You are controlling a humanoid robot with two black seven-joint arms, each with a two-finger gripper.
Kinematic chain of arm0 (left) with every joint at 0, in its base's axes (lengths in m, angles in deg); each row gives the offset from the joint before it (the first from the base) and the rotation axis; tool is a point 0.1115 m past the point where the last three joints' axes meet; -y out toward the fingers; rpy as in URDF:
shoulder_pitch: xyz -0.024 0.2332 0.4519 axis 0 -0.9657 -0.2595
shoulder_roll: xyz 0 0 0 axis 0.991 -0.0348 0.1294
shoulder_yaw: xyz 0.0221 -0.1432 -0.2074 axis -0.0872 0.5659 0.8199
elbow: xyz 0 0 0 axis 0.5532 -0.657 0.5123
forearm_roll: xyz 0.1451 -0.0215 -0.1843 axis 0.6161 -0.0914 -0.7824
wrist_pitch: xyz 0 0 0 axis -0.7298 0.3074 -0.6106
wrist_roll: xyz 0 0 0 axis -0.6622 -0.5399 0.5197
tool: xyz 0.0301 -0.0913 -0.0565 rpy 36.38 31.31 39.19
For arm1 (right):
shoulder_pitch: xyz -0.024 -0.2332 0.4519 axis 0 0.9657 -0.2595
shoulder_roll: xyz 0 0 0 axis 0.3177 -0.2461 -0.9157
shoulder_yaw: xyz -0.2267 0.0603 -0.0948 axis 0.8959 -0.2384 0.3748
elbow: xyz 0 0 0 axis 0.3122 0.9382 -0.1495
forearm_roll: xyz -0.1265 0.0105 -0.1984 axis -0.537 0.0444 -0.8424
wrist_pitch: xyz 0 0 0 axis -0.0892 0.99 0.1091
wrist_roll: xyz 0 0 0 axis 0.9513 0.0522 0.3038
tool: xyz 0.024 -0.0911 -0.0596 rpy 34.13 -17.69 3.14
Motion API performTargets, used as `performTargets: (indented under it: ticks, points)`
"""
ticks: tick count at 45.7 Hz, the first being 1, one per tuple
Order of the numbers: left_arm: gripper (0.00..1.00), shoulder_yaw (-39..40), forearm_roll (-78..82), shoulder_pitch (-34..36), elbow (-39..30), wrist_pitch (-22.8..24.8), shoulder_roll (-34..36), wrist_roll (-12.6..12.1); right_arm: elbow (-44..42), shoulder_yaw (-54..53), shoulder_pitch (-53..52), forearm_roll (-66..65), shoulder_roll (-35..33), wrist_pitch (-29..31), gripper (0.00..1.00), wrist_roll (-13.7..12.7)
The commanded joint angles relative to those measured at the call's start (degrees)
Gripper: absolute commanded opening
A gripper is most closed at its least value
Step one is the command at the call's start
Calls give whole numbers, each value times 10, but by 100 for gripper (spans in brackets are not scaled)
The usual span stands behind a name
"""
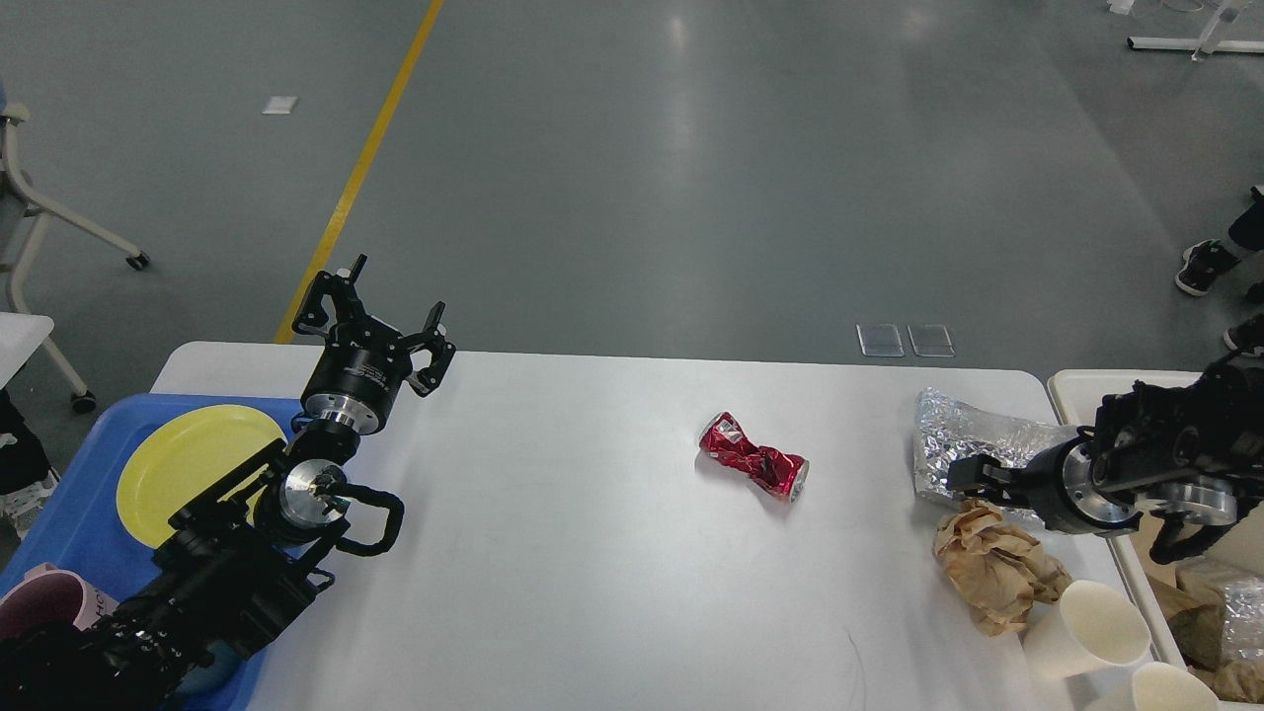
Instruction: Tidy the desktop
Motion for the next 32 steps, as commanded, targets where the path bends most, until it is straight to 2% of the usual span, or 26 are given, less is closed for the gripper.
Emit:
performTargets:
  ticks: [1, 23, 32]
  points:
    - [96, 0, 0, 0, 0, 0, 0, 0, -44, 6, 36, -6, 2, -4, 100, 1]
    - [96, 0, 0, 0, 0, 0, 0, 0, -62, -1, 111, 4, 38, -10, 100, 2]
    - [96, 0, 0, 0, 0, 0, 0, 0, -87, -2, 149, 9, 55, -42, 100, 1]
